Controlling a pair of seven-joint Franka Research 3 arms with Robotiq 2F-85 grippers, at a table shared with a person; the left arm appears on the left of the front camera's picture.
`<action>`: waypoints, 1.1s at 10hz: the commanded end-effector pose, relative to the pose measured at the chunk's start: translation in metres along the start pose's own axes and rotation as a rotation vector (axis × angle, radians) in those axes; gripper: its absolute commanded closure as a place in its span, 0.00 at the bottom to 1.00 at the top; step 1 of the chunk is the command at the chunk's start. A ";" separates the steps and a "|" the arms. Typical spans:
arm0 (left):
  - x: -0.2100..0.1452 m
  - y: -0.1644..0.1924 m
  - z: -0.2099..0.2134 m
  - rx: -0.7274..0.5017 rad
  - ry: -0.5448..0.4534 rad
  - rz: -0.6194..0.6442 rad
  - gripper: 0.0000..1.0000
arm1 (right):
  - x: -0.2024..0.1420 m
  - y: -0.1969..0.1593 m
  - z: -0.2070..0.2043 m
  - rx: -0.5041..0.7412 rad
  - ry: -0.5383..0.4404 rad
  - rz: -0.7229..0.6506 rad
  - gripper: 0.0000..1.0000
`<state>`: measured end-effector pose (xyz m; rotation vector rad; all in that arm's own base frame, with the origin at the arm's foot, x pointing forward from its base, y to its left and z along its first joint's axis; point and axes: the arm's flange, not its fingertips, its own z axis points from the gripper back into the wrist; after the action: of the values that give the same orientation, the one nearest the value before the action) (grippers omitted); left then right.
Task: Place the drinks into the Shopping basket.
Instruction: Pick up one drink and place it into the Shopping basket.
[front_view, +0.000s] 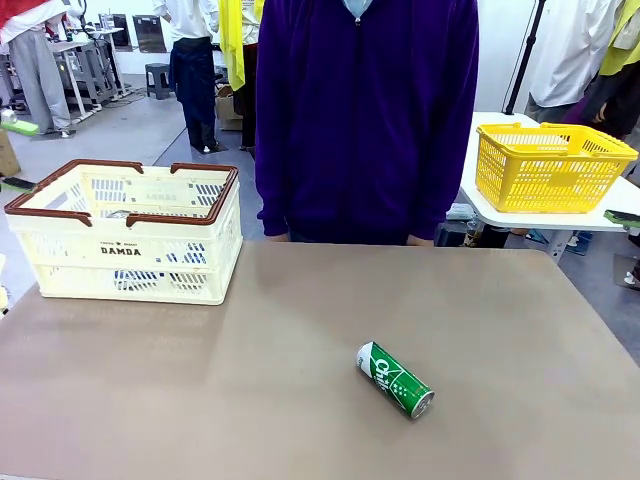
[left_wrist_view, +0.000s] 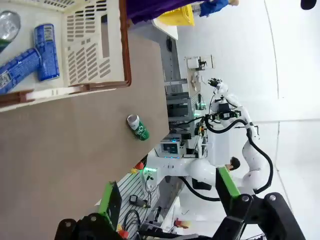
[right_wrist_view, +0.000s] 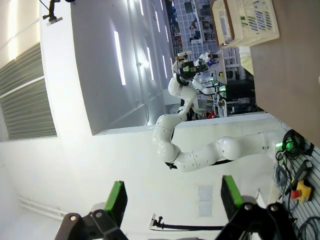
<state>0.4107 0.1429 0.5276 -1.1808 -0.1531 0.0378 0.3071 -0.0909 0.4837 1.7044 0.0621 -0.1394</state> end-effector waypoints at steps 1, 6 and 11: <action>0.011 -0.009 0.003 0.006 0.018 0.006 0.00 | -0.003 0.004 0.002 -0.011 0.011 -0.011 0.00; 0.011 -0.009 0.003 0.006 0.018 0.006 0.00 | -0.003 0.004 0.002 -0.011 0.011 -0.011 0.00; -0.024 -0.179 -0.100 0.368 0.111 -0.192 0.00 | -0.003 0.004 0.002 -0.011 0.011 -0.011 0.00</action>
<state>0.4027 0.0331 0.6255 -0.9524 -0.1688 -0.1038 0.3072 -0.0906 0.4838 1.7036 0.0628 -0.1388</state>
